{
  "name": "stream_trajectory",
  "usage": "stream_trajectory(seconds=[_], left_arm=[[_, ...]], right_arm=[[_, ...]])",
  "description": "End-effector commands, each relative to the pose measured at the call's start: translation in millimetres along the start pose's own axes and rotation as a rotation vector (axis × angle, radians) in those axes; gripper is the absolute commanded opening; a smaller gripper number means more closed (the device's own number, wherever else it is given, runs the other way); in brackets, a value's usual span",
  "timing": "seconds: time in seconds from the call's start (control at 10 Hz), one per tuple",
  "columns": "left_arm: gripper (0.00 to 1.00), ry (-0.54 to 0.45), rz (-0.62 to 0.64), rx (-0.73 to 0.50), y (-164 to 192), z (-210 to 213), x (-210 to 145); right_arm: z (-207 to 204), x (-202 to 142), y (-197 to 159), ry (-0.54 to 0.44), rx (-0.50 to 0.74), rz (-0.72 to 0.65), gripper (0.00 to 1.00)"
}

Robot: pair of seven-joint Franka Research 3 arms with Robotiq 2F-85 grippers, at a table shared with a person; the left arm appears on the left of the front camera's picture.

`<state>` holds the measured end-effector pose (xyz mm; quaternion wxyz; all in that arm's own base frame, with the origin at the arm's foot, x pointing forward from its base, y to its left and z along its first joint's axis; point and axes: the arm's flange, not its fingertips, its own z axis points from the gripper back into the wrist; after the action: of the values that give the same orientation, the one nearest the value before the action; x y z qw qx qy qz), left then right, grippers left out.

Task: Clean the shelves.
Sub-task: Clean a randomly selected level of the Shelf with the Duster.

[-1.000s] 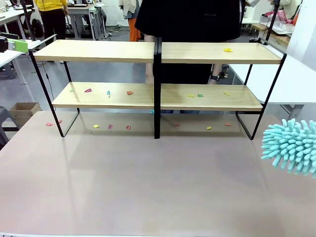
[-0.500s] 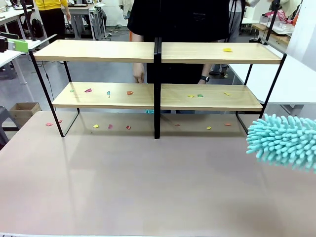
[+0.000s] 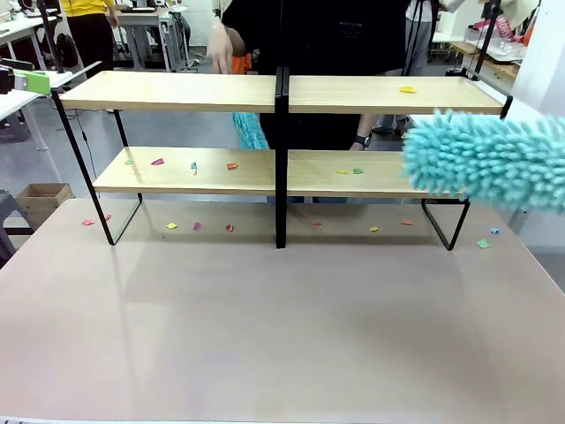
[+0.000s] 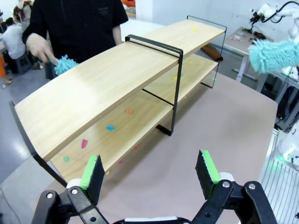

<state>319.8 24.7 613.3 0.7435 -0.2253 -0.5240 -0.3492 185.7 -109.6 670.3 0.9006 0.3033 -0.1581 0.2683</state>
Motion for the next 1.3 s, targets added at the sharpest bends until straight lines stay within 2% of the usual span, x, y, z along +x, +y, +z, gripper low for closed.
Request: stream_trajectory(seconds=[0.0,0.1,0.2,0.3,0.4,0.5,0.6,0.8,1.0,1.2], left_arm=[[1.0,0.0,0.002,-0.004,0.7,-1.4,-0.6],[1.0,0.0,0.002,-0.004,0.7,-1.4,-0.6],[1.0,0.0,0.002,-0.004,0.7,-1.4,-0.6],[1.0,0.0,0.002,-0.004,0.7,-1.4,-0.6],[1.0,0.0,0.002,-0.004,0.7,-1.4,-0.6],[1.0,0.0,0.002,-0.004,0.7,-1.4,-0.6],[1.0,0.0,0.002,-0.004,0.7,-1.4,-0.6],[1.0,0.0,0.002,-0.004,0.7,-1.4,-0.6],[1.0,0.0,0.002,-0.004,0.7,-1.4,-0.6],[1.0,0.0,0.002,-0.004,0.7,-1.4,-0.6]], right_arm=[[-3.3,32.1,2.8,-0.112,-0.039,0.104,0.12],[-3.7,40.3,5.1,-0.143,-0.016,0.148,0.12],[-0.8,28.0,2.6,-0.105,0.035,0.118,0.12],[-3.9,38.3,11.0,-0.095,-0.04,0.081,0.12],[-4.6,40.9,9.7,-0.106,-0.027,0.096,0.12],[0.9,27.8,10.9,-0.165,-0.02,0.116,0.12],[2.0,25.0,18.7,-0.233,-0.075,0.127,0.12],[-15.8,59.0,34.9,-0.285,-0.211,0.09,0.12],[-50.8,110.1,42.6,-0.228,-0.367,0.002,0.12],[-83.4,144.8,42.4,-0.189,-0.445,-0.056,0.12]])
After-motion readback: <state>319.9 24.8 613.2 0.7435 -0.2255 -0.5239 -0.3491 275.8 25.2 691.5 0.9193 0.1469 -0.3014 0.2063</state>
